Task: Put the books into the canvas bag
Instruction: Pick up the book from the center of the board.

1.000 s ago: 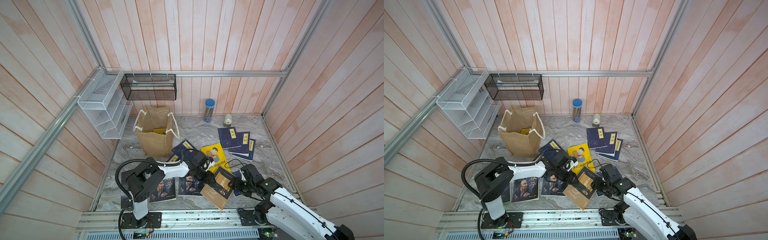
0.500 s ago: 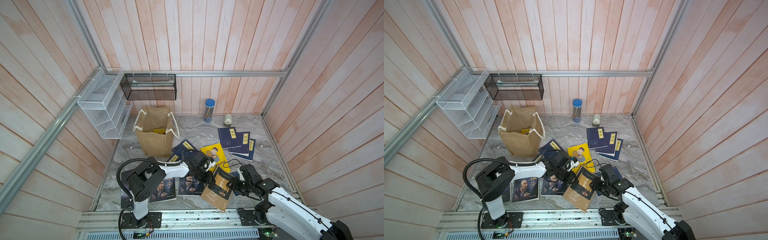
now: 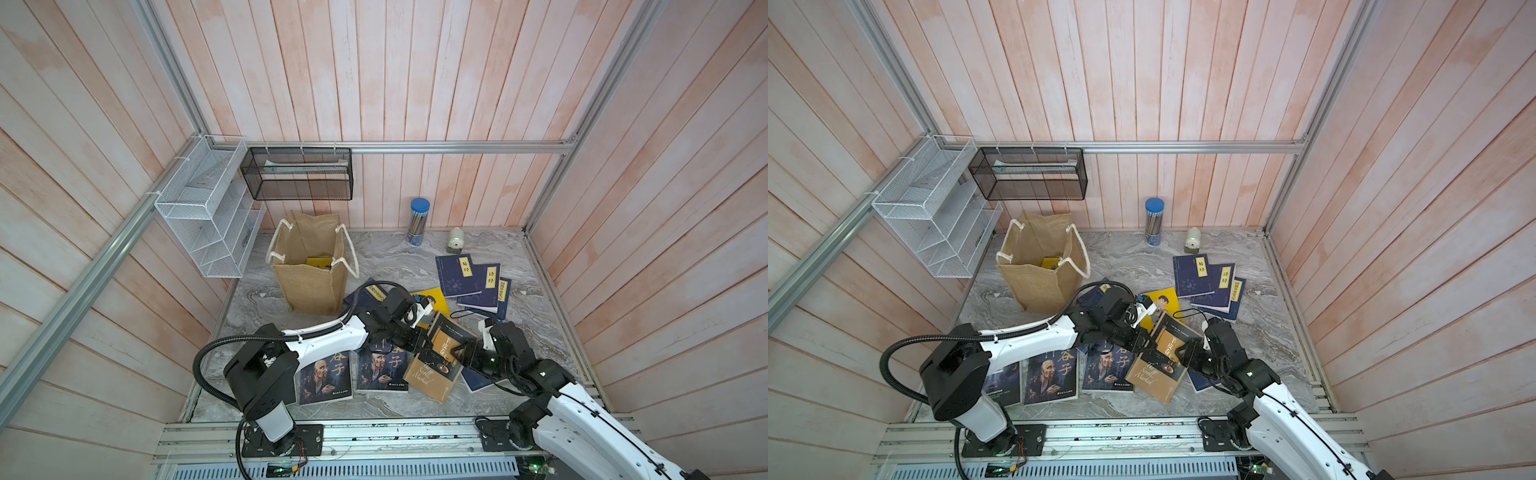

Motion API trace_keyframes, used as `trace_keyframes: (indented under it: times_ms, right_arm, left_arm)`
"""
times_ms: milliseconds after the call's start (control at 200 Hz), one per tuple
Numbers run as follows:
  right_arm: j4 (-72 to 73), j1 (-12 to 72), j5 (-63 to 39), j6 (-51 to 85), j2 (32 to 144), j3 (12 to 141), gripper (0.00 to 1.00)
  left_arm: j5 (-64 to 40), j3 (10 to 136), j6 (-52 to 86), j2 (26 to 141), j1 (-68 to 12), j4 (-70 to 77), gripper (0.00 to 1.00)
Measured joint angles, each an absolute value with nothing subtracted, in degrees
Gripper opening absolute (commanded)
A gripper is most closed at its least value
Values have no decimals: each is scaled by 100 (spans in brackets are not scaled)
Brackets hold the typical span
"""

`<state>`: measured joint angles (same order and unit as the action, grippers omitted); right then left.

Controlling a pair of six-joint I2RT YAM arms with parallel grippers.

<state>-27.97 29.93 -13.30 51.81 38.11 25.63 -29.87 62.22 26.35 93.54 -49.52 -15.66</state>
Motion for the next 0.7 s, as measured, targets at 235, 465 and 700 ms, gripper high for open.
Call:
trace_keyframes:
  times_ms: [235, 465, 700]
  right_arm:
    - [-2235, 2995, -1455, 4735, 3841, 3197, 60]
    - [-1647, 2995, -1599, 4469, 4372, 3621, 60]
    - [-1140, 3015, -1879, 4233, 5380, 4329, 60]
  left_arm:
    - [-2936, 6270, 2475, 8591, -4228, -1608, 0]
    - [-2952, 6455, 2244, 7730, -3380, -2014, 0]
    - [-2567, 6847, 1702, 6764, -2902, -2611, 0]
